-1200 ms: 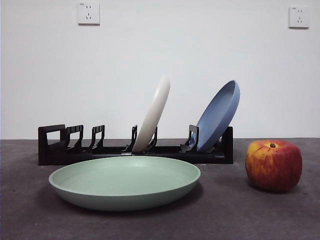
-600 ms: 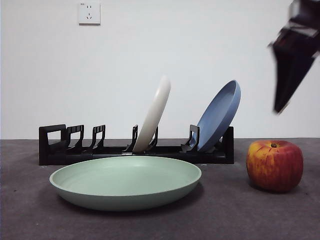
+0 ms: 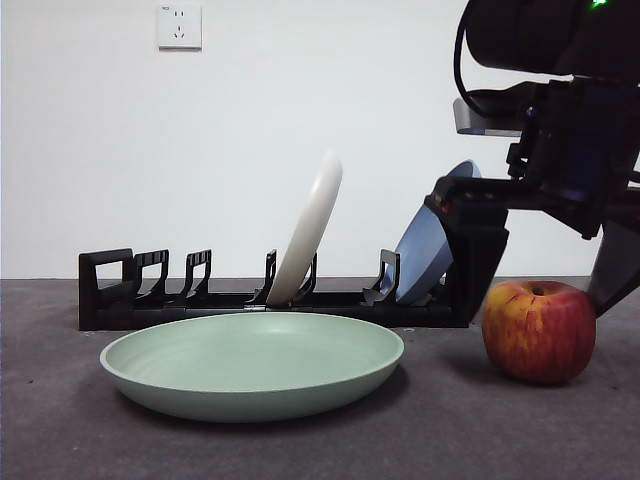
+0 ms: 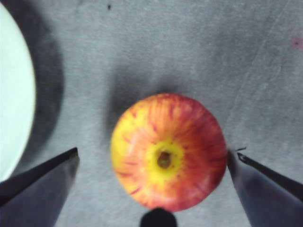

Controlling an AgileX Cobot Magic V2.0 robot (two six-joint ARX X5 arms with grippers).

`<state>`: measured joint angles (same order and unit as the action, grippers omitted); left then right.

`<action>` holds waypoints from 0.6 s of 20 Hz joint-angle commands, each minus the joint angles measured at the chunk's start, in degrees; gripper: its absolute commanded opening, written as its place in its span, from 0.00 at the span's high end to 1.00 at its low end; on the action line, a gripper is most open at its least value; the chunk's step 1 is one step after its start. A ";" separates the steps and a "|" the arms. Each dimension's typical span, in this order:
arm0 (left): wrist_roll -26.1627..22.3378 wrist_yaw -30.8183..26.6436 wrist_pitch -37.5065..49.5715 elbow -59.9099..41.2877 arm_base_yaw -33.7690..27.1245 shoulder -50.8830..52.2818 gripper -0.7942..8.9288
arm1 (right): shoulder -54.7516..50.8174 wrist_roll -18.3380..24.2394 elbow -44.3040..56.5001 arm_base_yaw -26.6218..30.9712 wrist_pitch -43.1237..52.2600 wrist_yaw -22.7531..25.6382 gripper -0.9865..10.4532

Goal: Take the green plate from the plate rack,put the plate on the table,take the apple from the table,put the apple in the plate

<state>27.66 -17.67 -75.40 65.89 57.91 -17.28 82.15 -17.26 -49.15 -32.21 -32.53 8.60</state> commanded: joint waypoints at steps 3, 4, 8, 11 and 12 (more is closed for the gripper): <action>0.39 -0.46 0.02 -0.22 0.17 0.20 0.65 | 0.50 -0.55 -0.24 -0.07 0.66 2.25 0.93; 0.39 -0.44 0.02 -0.22 0.17 0.20 0.65 | 0.50 -0.55 -0.55 -0.07 0.81 2.32 0.92; 0.39 -0.42 0.02 -0.22 0.17 0.20 0.65 | 0.50 -0.13 -4.31 -0.07 -2.32 1.38 0.92; 0.42 -0.42 0.02 -0.22 0.15 0.20 0.65 | 0.50 2.23 -10.82 -0.09 -9.01 -0.09 0.92; 0.42 -0.39 0.02 -0.22 0.15 0.20 0.65 | 0.50 2.60 -14.14 -0.09 -11.61 -2.23 0.92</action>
<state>27.70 -17.87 -75.42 65.89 57.91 -17.28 82.35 -15.59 -62.19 -32.18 -44.60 6.68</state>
